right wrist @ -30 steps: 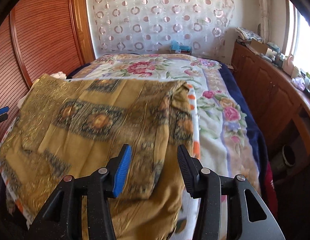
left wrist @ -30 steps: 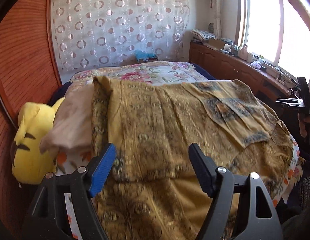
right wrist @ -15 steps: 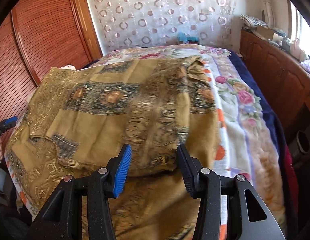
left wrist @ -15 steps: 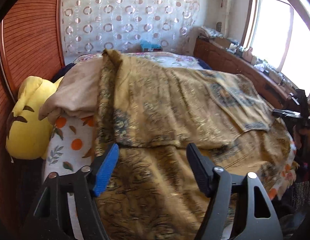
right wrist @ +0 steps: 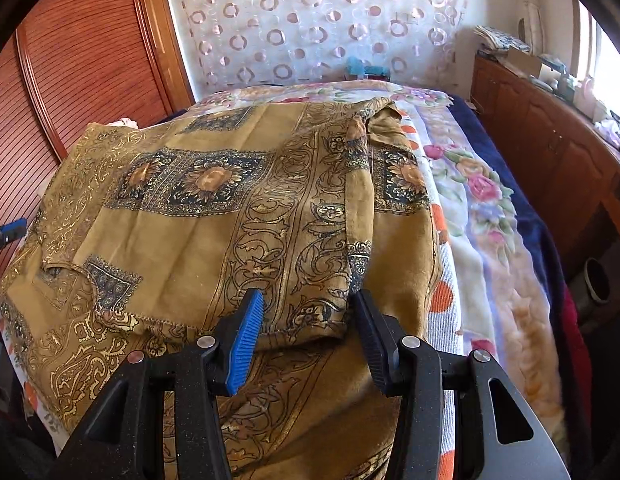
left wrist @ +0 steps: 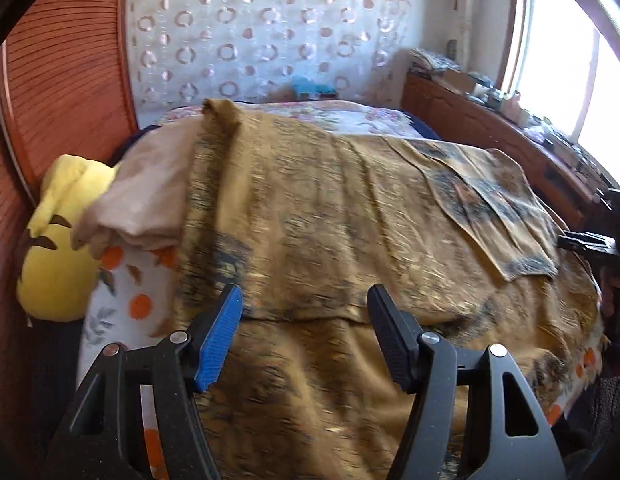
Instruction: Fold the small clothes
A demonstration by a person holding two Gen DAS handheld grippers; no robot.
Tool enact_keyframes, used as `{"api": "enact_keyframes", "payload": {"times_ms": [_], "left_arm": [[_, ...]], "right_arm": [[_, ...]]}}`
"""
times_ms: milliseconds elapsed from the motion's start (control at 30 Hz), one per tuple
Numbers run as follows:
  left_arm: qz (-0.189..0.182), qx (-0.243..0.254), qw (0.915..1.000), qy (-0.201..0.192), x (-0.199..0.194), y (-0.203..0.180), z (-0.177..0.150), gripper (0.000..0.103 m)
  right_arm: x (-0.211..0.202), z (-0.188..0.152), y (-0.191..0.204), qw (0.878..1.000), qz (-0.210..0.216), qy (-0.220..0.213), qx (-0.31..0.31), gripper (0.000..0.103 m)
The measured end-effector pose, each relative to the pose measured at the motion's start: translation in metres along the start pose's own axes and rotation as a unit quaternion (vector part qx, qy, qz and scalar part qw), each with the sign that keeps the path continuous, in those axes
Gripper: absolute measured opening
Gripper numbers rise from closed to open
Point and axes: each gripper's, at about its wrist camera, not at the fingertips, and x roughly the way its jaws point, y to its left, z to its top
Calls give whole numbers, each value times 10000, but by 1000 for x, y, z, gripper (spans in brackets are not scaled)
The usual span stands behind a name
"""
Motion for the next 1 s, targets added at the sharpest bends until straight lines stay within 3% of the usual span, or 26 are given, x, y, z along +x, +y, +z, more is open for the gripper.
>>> {"api": "enact_keyframes", "payload": {"times_ms": [167,267,333,367,400,433,567,633,667,1000], "left_arm": [[216,-24,9998,-20,3,15,4,67],[263,-7,9996,68,12,19,6,67],[254,-20,9995,162,20,23,6,67],[224,-42,9995,202,24,24,6,62],[218,-70,9994,256,29,26,6,46],[234,-73,9993,295,31,27,6,41],[247,-57,9992,321,35,27,6,37],[272,2,9991,317,34,25,5,22],[319,67,9990,299,32,24,5,8],[-126,170,9989,-407,-38,9,22,4]], "right_arm": [[5,2,10,10000,-16,0,-47,49],[6,4,13,9999,-60,9,-156,38],[6,5,14,9997,-97,21,-202,24],[6,5,14,9997,-137,19,-222,19],[6,5,13,9996,-150,6,-228,12],[5,6,12,9997,-120,0,-220,10],[3,5,10,9996,-101,-47,-260,7],[1,6,11,9994,-138,-92,-311,5],[0,6,12,9993,-137,-121,-332,5],[-47,11,23,9961,-74,-658,-576,4]]}}
